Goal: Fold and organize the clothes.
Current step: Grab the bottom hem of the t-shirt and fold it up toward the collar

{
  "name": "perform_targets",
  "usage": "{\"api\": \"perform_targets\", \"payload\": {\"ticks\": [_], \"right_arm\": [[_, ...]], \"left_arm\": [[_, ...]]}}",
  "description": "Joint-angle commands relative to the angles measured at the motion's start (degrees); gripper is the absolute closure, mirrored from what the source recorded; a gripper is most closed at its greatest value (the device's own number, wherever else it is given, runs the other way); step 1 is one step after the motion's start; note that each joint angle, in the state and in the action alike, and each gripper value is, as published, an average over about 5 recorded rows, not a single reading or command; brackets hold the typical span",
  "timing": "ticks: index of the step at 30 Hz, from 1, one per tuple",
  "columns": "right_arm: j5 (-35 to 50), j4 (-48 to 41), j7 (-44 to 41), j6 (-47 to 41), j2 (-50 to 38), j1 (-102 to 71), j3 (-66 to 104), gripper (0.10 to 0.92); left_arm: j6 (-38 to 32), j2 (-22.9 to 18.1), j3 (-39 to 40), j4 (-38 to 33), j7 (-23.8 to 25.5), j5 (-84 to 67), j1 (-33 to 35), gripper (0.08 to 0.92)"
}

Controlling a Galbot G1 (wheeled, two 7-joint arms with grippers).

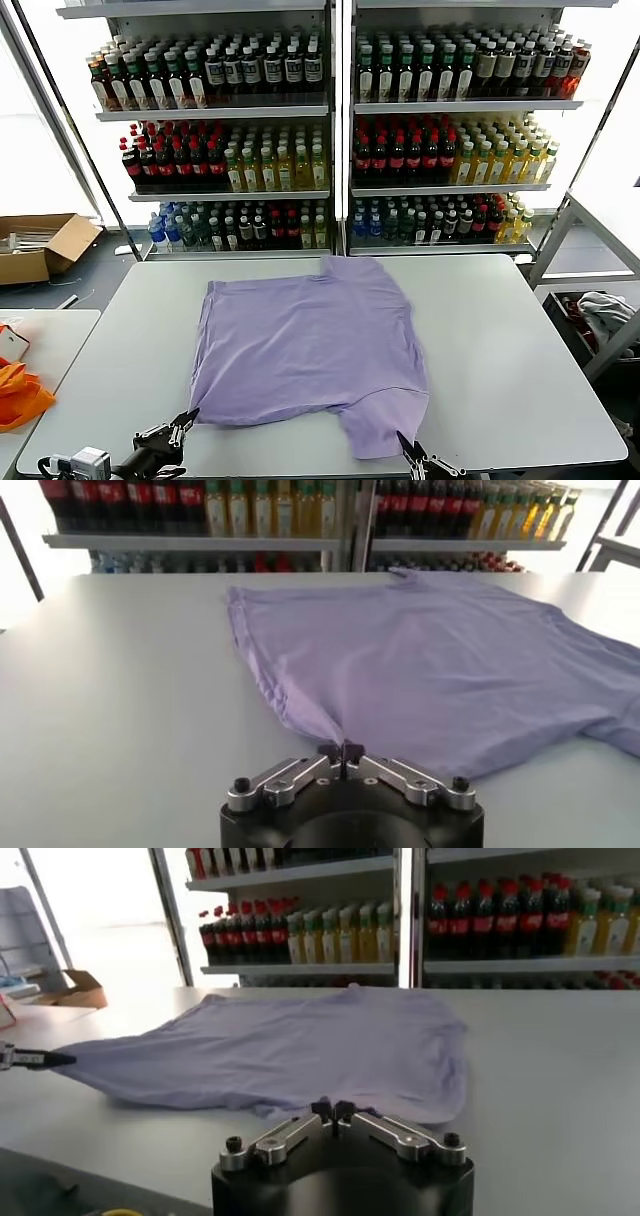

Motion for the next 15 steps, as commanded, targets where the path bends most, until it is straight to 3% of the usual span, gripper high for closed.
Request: {"api": "perform_targets", "payload": {"ticks": [1, 15], "right_arm": [[1.77, -0.57, -1.31, 4.87, 1.16, 0.08, 0.0, 0.917], [5.78, -11.44, 0.74, 4.22, 3.31, 24.24, -2.18, 0.917]], "left_arm": [[0.5, 1.28, -1.95, 0.95, 0.39, -0.65, -1.73, 0.915], [-0.88, 11.04, 1.67, 11.48, 3.12, -3.99, -13.97, 0.915]]}}
